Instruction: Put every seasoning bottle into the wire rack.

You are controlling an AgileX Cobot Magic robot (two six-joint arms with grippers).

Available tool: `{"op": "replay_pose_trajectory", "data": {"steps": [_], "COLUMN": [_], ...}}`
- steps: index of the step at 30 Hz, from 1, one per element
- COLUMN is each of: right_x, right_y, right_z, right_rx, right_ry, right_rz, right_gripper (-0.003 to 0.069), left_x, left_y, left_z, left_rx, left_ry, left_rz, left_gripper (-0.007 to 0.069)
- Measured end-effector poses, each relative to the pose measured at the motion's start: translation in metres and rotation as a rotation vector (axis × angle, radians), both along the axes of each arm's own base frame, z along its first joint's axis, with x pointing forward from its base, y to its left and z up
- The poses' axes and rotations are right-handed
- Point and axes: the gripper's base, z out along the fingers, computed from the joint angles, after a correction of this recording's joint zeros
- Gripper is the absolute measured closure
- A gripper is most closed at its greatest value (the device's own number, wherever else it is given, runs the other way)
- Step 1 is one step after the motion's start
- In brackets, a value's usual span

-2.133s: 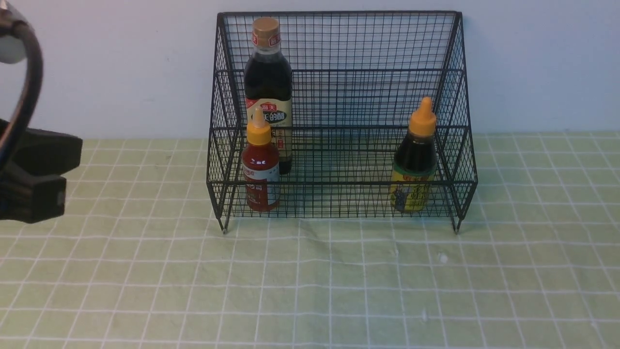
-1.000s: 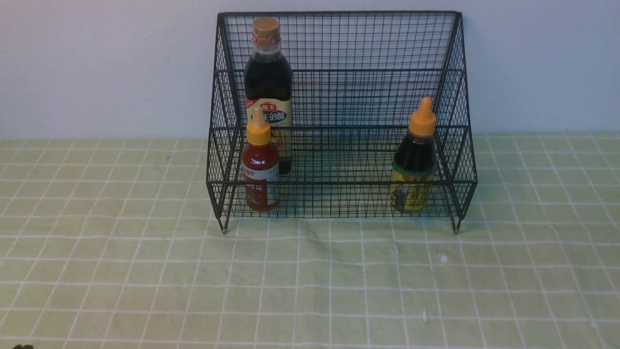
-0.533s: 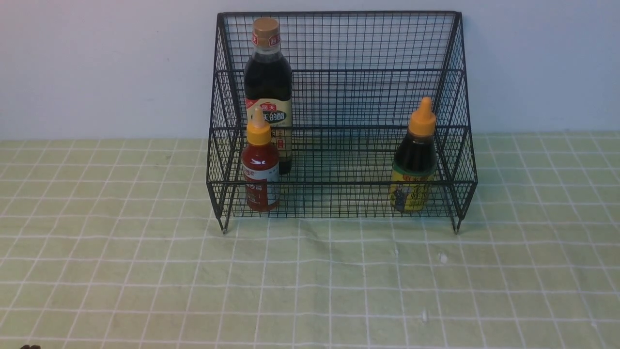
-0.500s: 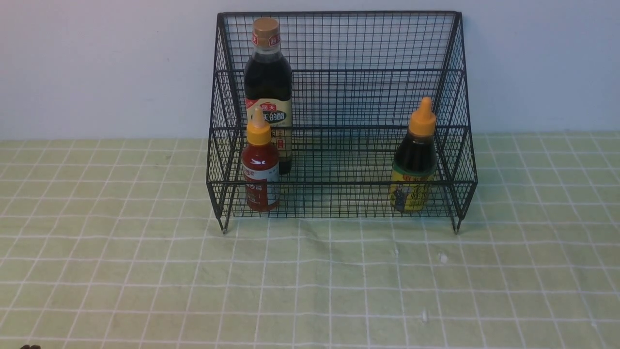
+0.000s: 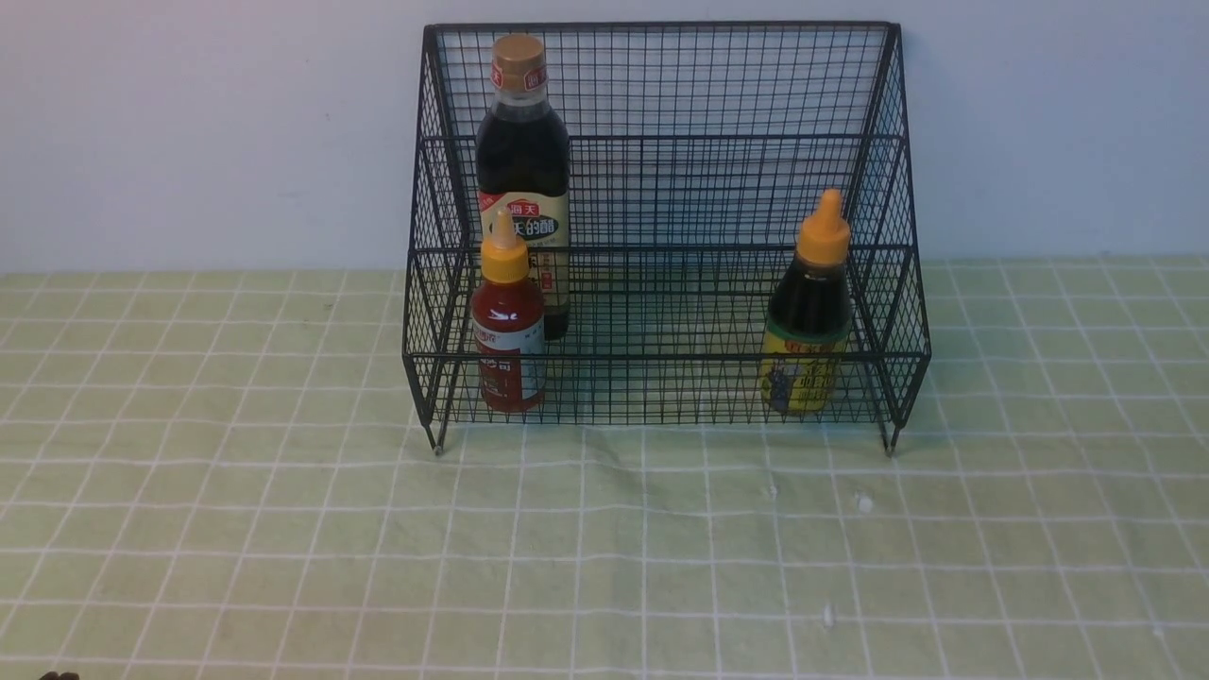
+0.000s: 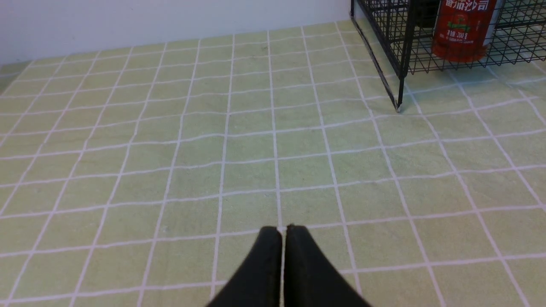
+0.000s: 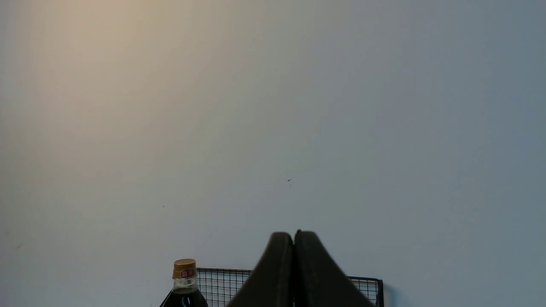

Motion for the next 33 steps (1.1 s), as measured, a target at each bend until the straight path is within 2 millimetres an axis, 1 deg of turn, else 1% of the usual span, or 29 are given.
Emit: {"op": "replay_pose_trajectory", "data": {"steps": [3, 4, 8, 10, 13, 14, 15, 16, 17, 18, 19, 20, 24, 33], "right_x": [0.000, 0.001, 0.007, 0.014, 0.026, 0.030, 0.031, 0.035, 0.037, 0.038, 0.039, 0.039, 0.039, 0.039], "right_y": [0.000, 0.000, 0.002, 0.003, 0.003, 0.002, 0.002, -0.001, -0.001, -0.003, -0.004, -0.005, -0.006, -0.006], "right_z": [0.000, -0.001, -0.016, -0.034, -0.070, -0.083, -0.088, -0.109, -0.116, -0.130, -0.138, -0.142, -0.143, -0.143], "right_rx": [-0.023, -0.058, -0.153, -0.213, -0.293, -0.306, -0.311, -0.317, -0.318, -0.315, -0.307, -0.293, -0.250, -0.240], "right_ry": [-0.007, -0.004, 0.095, 0.180, 0.315, 0.363, 0.381, 0.455, 0.481, 0.533, 0.570, 0.592, 0.614, 0.619], "right_rz": [-0.011, -0.026, -0.050, -0.072, -0.153, -0.186, -0.191, -0.247, -0.263, -0.291, -0.310, -0.318, -0.345, -0.342], "right_gripper": [0.0673, 0.0673, 0.0673, 0.0673, 0.0673, 0.0673, 0.0673, 0.0673, 0.0673, 0.0673, 0.0673, 0.0673, 0.0673, 0.0673], "left_x": [0.000, 0.000, 0.000, 0.000, 0.000, 0.000, 0.000, 0.000, 0.000, 0.000, 0.000, 0.000, 0.000, 0.000], "left_y": [0.000, 0.000, 0.000, 0.000, 0.000, 0.000, 0.000, 0.000, 0.000, 0.000, 0.000, 0.000, 0.000, 0.000], "left_z": [0.000, 0.000, 0.000, 0.000, 0.000, 0.000, 0.000, 0.000, 0.000, 0.000, 0.000, 0.000, 0.000, 0.000], "left_rx": [0.000, 0.000, 0.000, 0.000, 0.000, 0.000, 0.000, 0.000, 0.000, 0.000, 0.000, 0.000, 0.000, 0.000], "left_ry": [0.000, 0.000, 0.000, 0.000, 0.000, 0.000, 0.000, 0.000, 0.000, 0.000, -0.001, -0.001, -0.001, -0.001], "left_rz": [0.000, 0.000, -0.001, -0.001, -0.001, -0.001, -0.001, -0.001, -0.001, -0.001, -0.001, -0.001, -0.001, -0.001], "left_gripper": [0.0631, 0.0631, 0.0631, 0.0631, 0.0631, 0.0631, 0.0631, 0.0631, 0.0631, 0.0631, 0.0631, 0.0631, 0.0631, 0.0631]}}
